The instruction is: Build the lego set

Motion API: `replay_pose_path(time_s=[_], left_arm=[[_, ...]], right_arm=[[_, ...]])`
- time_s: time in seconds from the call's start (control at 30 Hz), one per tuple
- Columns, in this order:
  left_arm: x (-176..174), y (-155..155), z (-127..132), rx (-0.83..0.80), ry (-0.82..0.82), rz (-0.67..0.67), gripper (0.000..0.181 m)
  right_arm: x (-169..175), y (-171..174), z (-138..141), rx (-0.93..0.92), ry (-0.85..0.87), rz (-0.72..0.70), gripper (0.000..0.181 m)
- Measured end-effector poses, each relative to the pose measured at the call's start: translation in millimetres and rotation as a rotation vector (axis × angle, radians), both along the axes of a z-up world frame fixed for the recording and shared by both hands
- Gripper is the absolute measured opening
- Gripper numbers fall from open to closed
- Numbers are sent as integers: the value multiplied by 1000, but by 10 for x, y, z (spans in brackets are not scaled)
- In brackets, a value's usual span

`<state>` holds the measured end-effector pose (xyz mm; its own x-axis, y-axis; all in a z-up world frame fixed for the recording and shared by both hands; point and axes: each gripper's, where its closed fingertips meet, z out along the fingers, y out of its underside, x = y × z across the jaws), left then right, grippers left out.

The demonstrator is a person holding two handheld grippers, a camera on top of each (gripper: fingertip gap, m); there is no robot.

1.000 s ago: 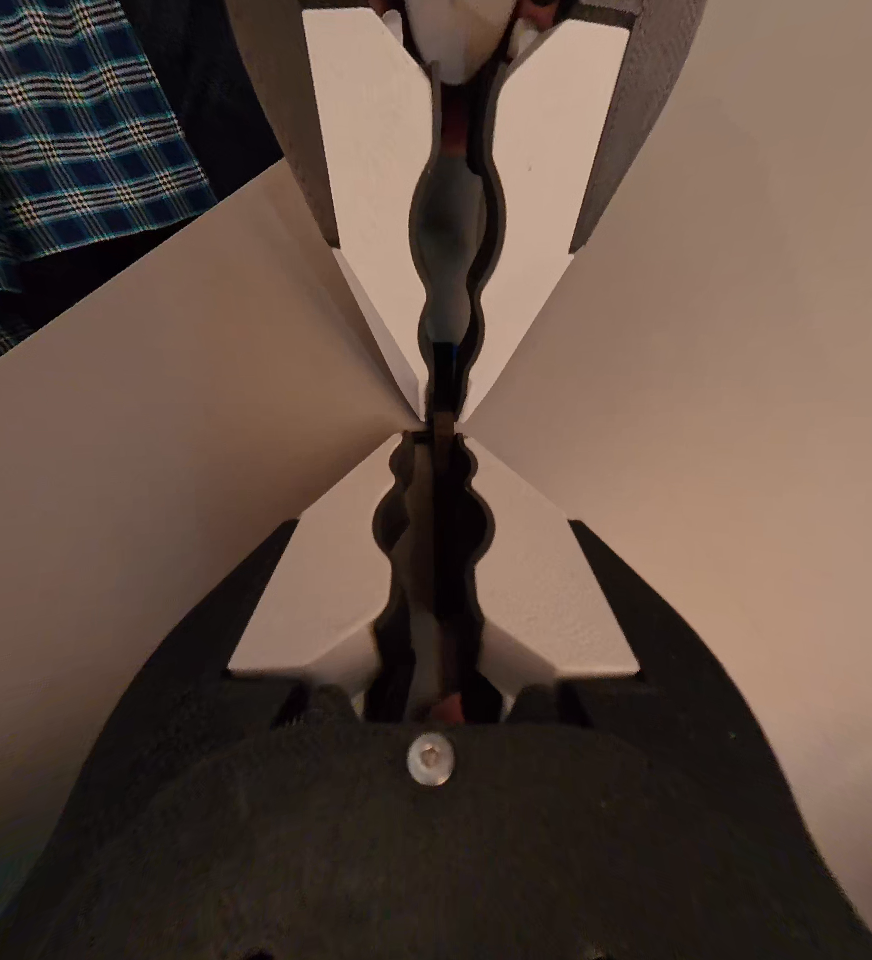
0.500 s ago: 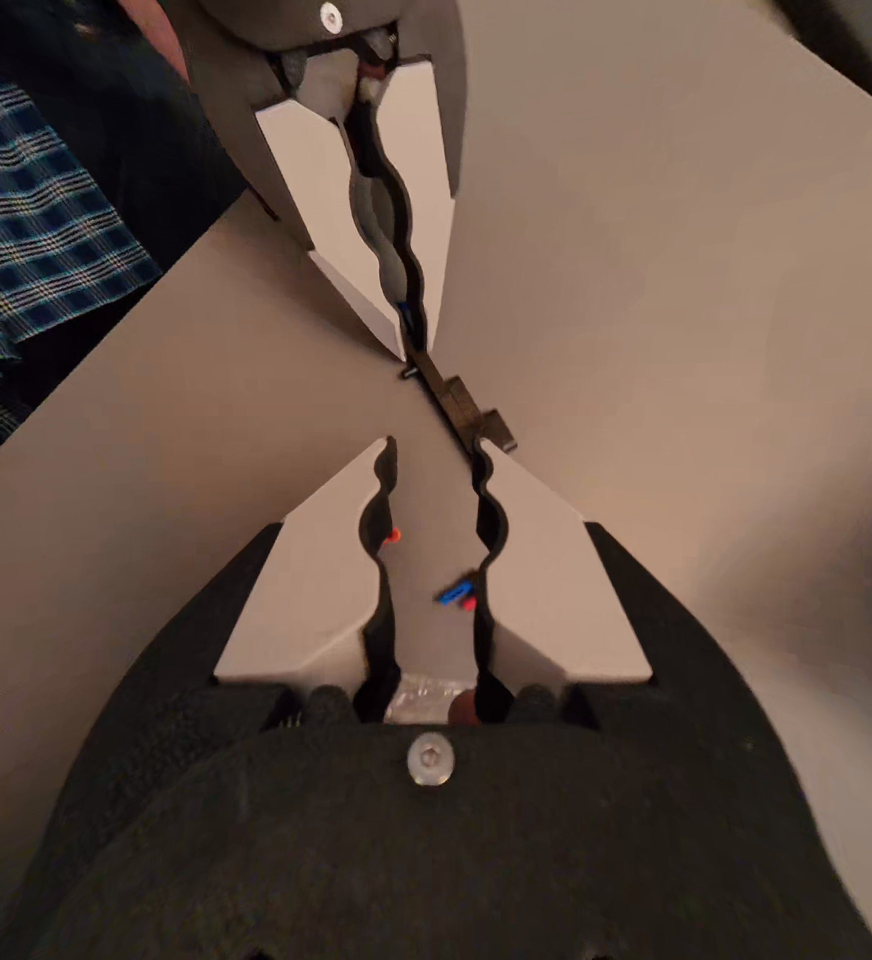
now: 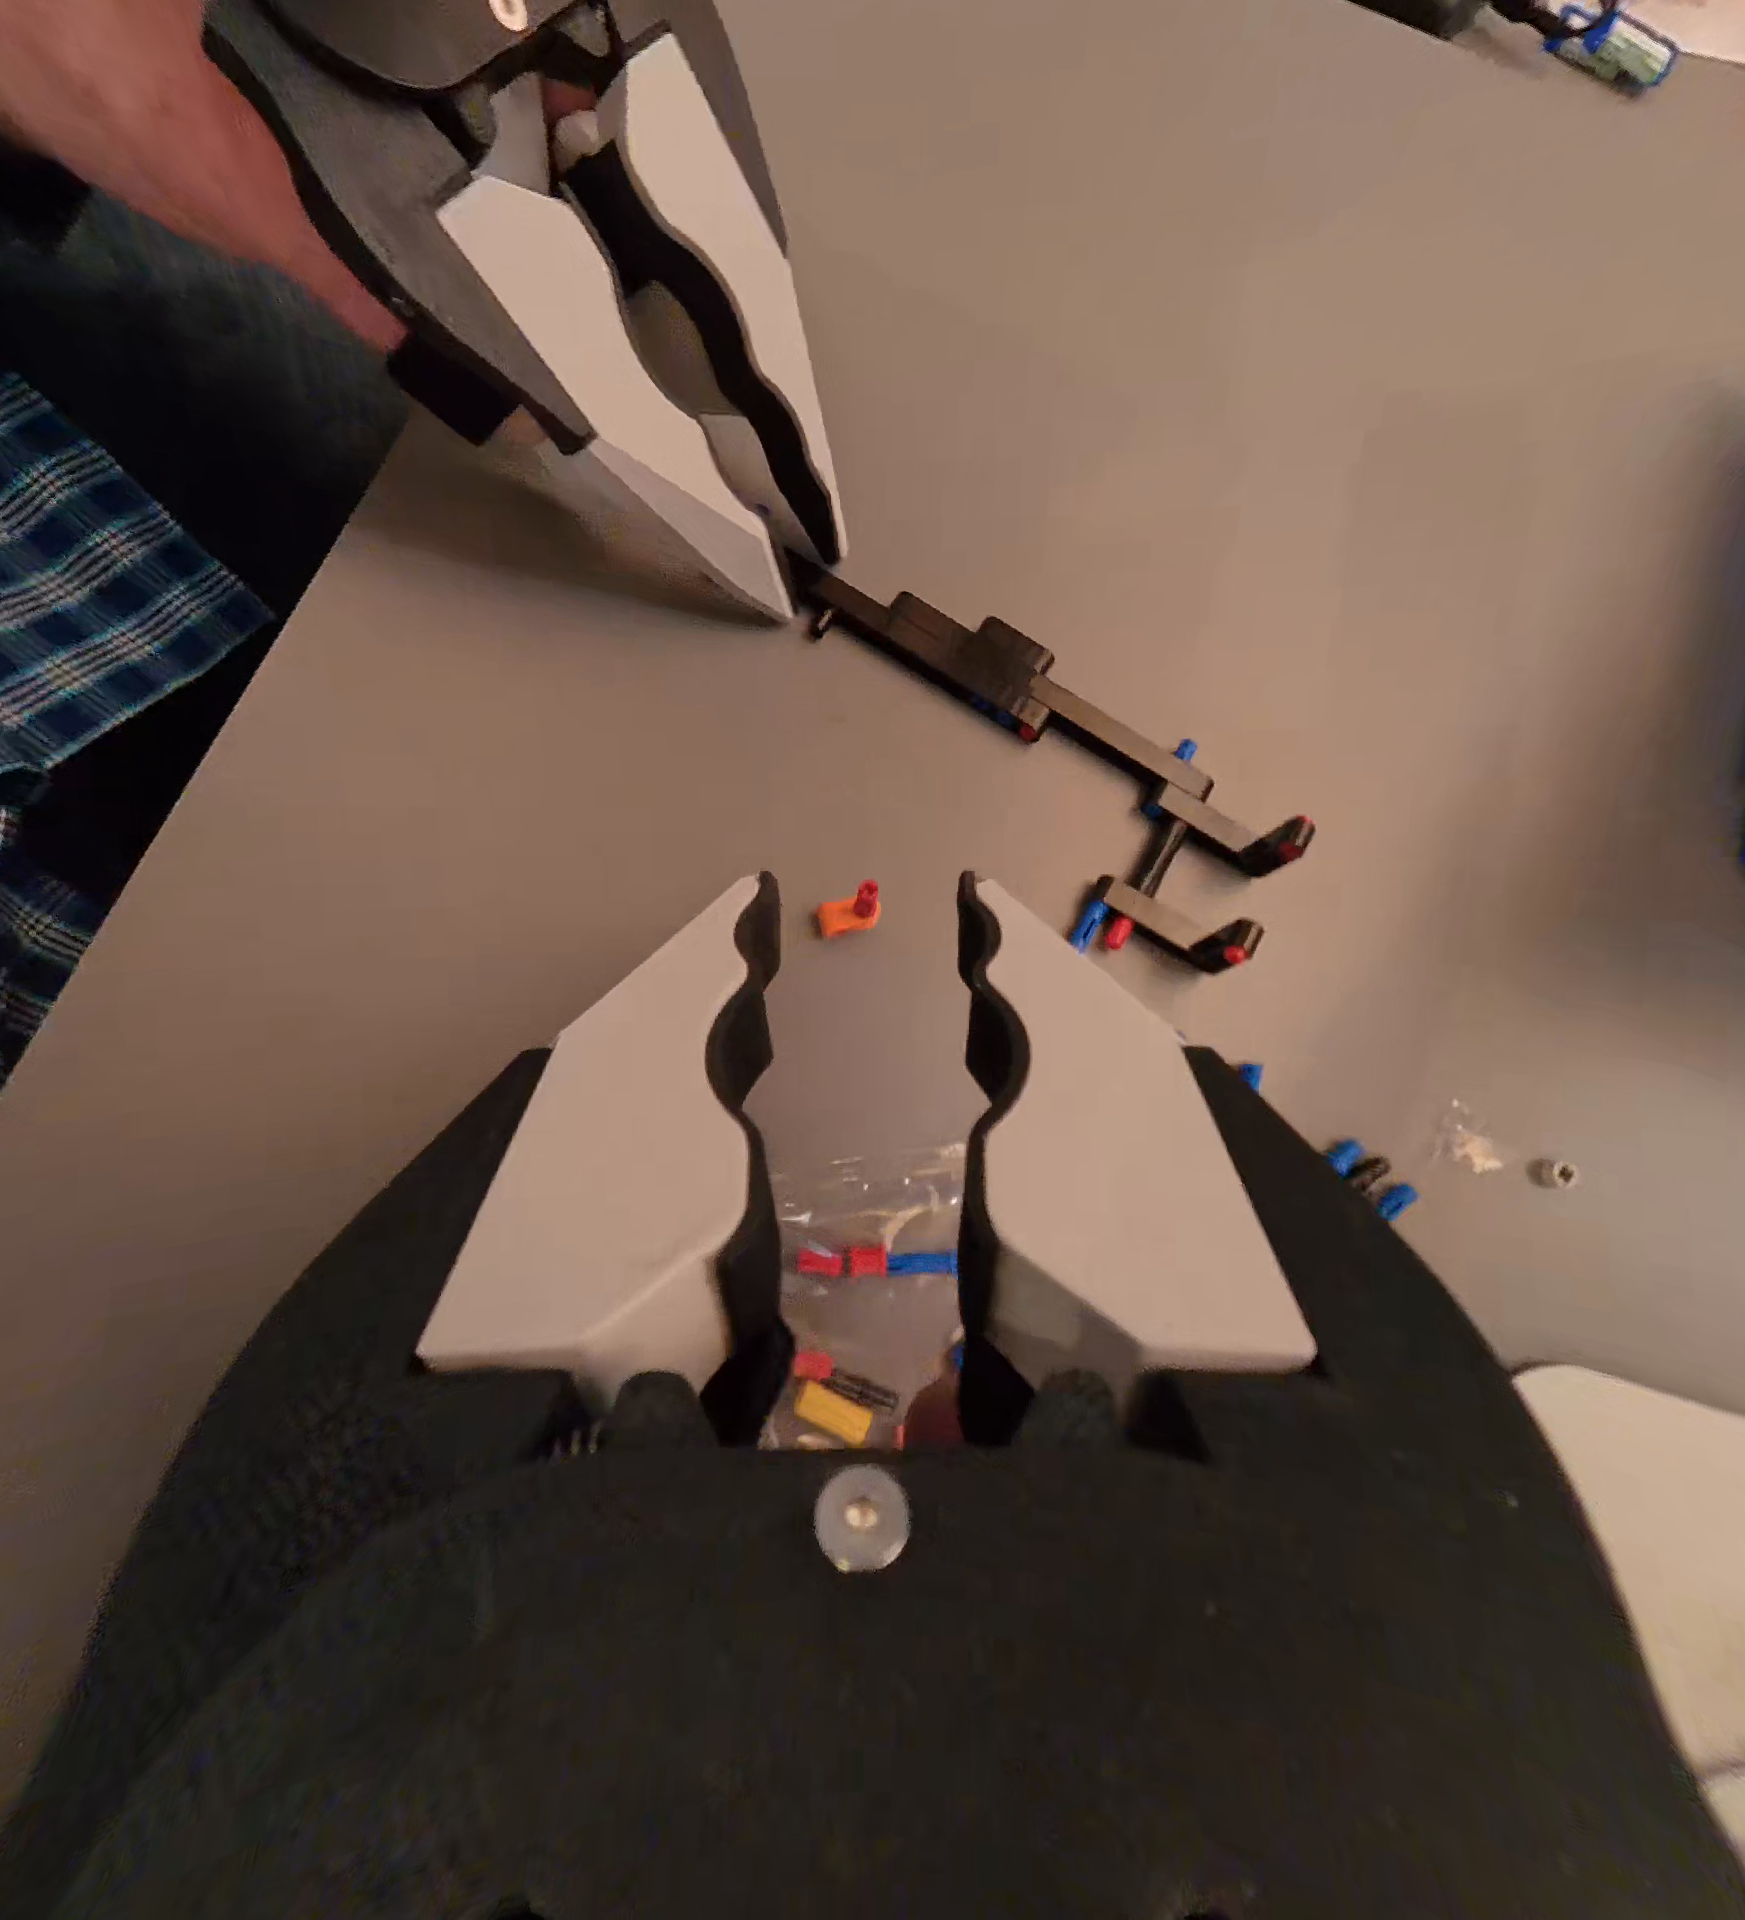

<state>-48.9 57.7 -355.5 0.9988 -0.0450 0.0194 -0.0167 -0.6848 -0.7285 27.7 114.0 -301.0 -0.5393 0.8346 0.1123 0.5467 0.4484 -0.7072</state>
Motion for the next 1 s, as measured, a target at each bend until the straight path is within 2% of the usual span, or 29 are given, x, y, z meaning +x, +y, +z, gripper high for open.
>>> replay_pose_path(time_s=[0.13,0.33,0.43,0.67,1.0], left_arm=[[-1,3,68,50,-47,6,28],[17,14,109,86,-74,-13,28],[17,11,124,100,-78,-13,26],[26,8,151,123,-84,-22,25],[24,12,161,135,-86,-24,23]], right_arm=[[74,24,-20,-41,9,-70,33],[186,-12,-154,-57,-23,-105,30],[222,10,-219,-1,-26,-120,32],[216,129,-109,-51,32,-237,28],[248,121,-120,-39,55,-254,29]])
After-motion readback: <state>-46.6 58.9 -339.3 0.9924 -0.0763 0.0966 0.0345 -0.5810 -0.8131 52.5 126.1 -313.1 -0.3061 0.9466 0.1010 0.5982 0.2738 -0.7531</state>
